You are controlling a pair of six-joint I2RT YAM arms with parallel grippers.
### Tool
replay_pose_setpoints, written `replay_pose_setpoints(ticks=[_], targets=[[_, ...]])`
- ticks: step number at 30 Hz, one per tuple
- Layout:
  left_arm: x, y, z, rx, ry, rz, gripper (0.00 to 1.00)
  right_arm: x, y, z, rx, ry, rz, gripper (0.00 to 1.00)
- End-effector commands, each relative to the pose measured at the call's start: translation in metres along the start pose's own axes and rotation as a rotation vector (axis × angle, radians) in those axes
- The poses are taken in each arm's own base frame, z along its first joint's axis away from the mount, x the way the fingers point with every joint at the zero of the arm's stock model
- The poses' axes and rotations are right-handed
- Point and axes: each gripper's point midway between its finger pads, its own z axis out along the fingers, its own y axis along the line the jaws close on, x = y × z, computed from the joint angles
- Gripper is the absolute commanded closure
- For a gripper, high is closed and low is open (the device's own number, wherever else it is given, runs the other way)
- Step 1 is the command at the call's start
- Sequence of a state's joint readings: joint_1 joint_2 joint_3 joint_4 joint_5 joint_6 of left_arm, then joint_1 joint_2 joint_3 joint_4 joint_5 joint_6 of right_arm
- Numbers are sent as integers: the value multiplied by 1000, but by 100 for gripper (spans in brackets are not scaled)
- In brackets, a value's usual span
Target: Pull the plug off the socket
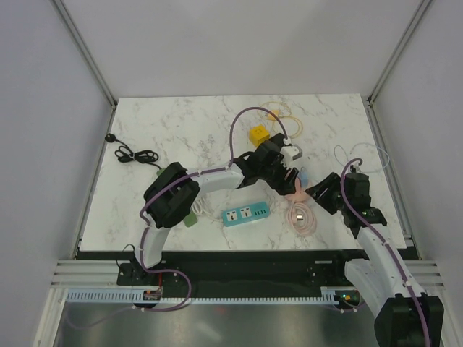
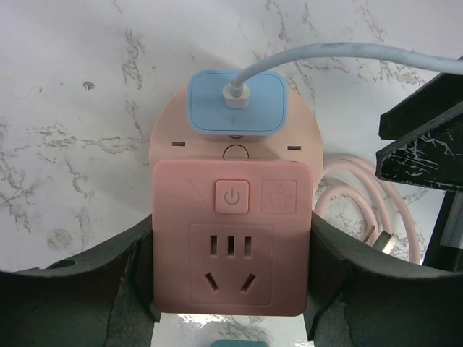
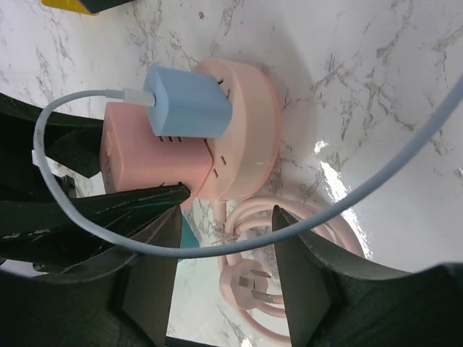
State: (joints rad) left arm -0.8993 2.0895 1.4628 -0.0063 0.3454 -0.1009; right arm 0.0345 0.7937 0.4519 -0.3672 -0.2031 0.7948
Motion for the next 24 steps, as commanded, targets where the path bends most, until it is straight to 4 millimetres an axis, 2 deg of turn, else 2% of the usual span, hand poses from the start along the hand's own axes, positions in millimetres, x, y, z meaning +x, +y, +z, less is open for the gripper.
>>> replay_pose_setpoints(ticks=[1,5,6,12,17,24], targets=[[-66,-25,-34,76,-171,-9,98,-15,13,1,-81,-78,27,38],[-72,-32,-38,106,-178,-33,98,-16,14,4,-110,-89,28,37],[-72,-33,-38,108,-179,-37,98,-19,8,6,-104,-101,50,37],[-78,-41,-47,134,-190,-55,98,-11,11,13,-169,-65,88,37],[-84,-47,-51,158,-198,-66,98,-13,20,11,-226,-79,66,34],[-87,-53,-55,182,-203,-81,98,-11,18,12,-248,-86,82,34]])
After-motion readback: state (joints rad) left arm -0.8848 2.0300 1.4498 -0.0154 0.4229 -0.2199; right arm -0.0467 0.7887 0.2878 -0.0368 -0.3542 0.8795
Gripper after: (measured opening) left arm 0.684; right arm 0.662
